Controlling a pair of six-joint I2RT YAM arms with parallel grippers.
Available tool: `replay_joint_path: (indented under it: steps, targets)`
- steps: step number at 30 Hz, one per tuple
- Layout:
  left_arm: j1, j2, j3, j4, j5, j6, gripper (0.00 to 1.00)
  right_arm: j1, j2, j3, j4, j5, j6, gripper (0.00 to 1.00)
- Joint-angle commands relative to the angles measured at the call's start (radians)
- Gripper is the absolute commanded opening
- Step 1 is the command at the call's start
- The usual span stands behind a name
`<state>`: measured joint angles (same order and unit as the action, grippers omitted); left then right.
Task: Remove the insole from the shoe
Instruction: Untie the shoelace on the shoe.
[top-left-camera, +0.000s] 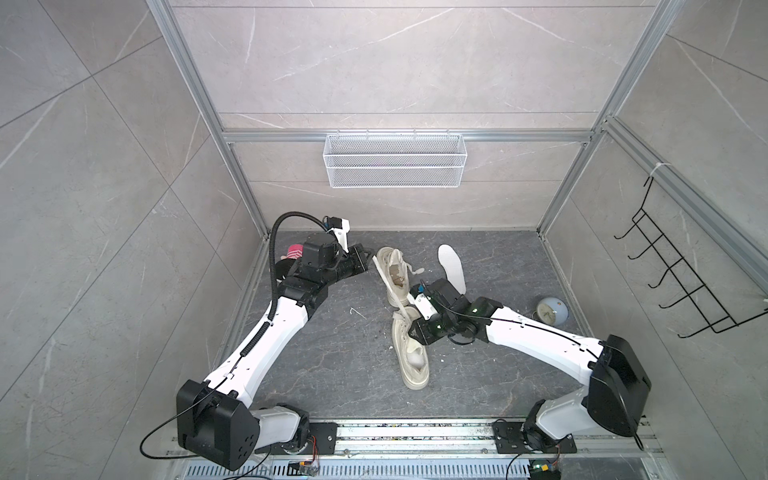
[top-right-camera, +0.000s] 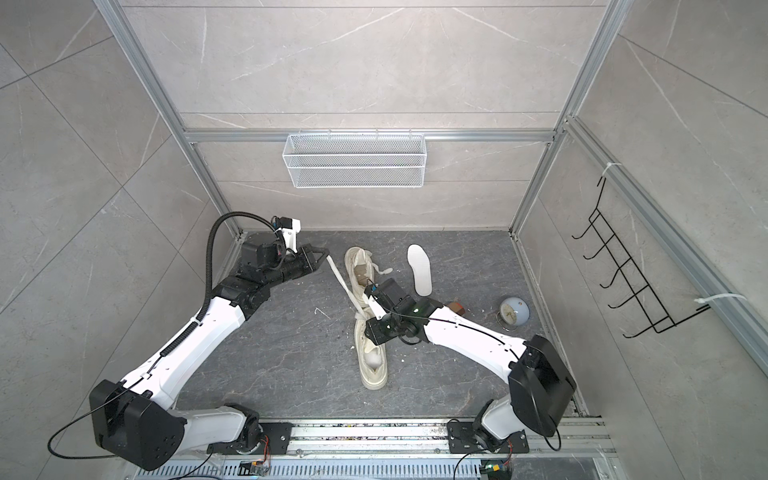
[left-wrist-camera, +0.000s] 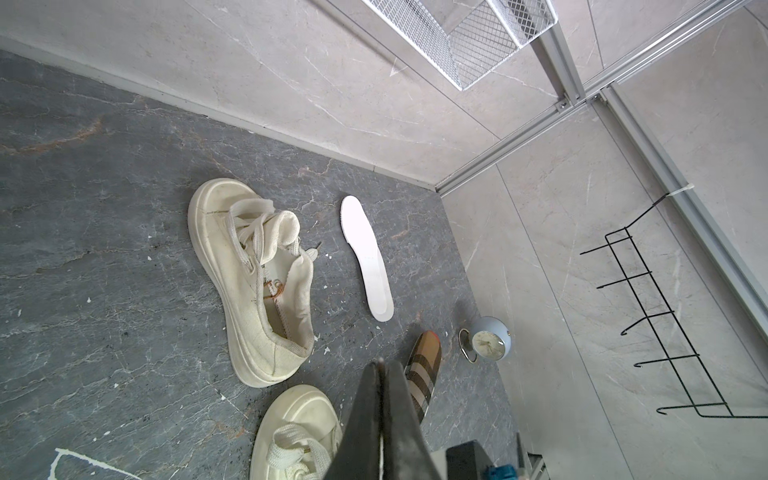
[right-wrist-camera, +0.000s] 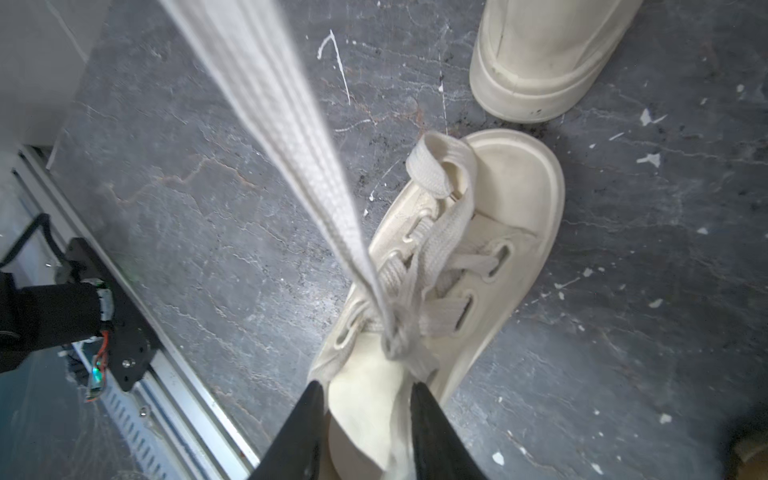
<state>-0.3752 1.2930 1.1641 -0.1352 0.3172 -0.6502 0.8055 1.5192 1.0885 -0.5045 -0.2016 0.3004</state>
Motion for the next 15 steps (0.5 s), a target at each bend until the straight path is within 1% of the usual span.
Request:
replay_joint_path:
  steps: [1,5,13,15]
  targets:
    - [0.001,-0.026,0.0,0.022,0.005,0.011,0.0,0.0,0.008,0.0,-0.01,0.007,-0.04,0.36]
    - [0.002,-0.026,0.0,0.024,0.004,0.009,0.0,0.0,0.021,-0.038,0.04,0.032,-0.021,0.34]
    - [0.002,-0.023,0.0,-0.003,-0.008,0.024,0.0,-0.002,0.065,-0.01,0.095,0.109,-0.023,0.32]
    - [0.004,-0.023,0.002,-0.013,-0.015,0.03,0.0,-0.002,0.075,-0.006,0.101,0.113,-0.024,0.3]
